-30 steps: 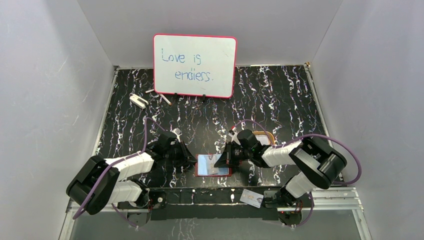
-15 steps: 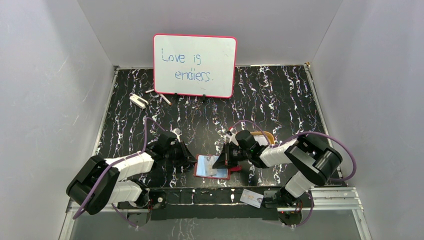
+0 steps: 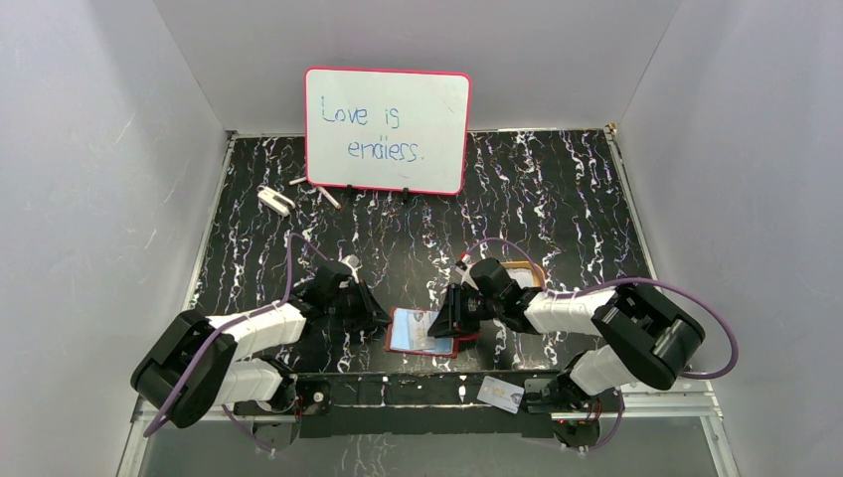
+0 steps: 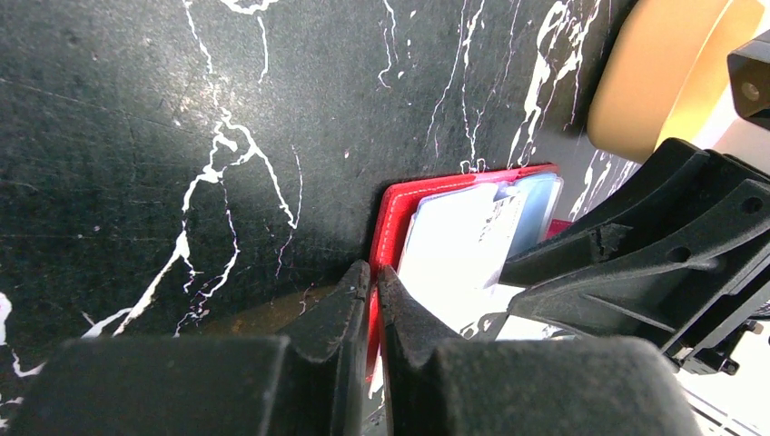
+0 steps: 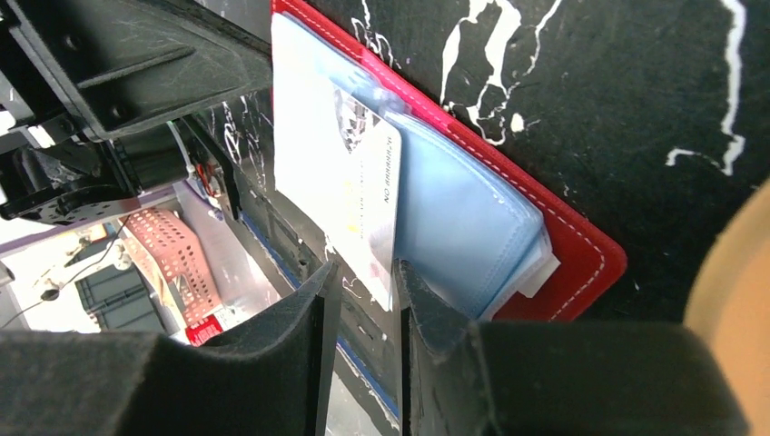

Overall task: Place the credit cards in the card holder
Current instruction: Insert the credit card into the card holder.

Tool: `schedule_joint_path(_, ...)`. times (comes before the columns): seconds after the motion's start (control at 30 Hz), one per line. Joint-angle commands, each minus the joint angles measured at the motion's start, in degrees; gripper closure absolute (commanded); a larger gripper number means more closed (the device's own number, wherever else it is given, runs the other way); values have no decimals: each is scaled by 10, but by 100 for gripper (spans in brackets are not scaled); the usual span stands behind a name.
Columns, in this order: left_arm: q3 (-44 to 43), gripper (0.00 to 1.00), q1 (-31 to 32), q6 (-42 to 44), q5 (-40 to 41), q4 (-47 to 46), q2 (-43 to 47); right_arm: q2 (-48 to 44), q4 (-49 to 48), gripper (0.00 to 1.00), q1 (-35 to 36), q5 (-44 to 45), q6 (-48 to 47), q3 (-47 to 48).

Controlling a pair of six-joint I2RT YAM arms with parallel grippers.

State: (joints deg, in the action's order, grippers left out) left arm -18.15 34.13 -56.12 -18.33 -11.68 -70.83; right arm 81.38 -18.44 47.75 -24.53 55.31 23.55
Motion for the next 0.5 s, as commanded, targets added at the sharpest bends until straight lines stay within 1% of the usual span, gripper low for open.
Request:
schedule_joint_path(0.0, 5, 93, 4, 1, 10, 25, 12, -7, 28, 65, 5, 6, -8, 21)
schedule_joint_path(0.47, 14, 94, 4, -4, 9, 26, 31, 24, 34, 66, 38, 20, -2, 59)
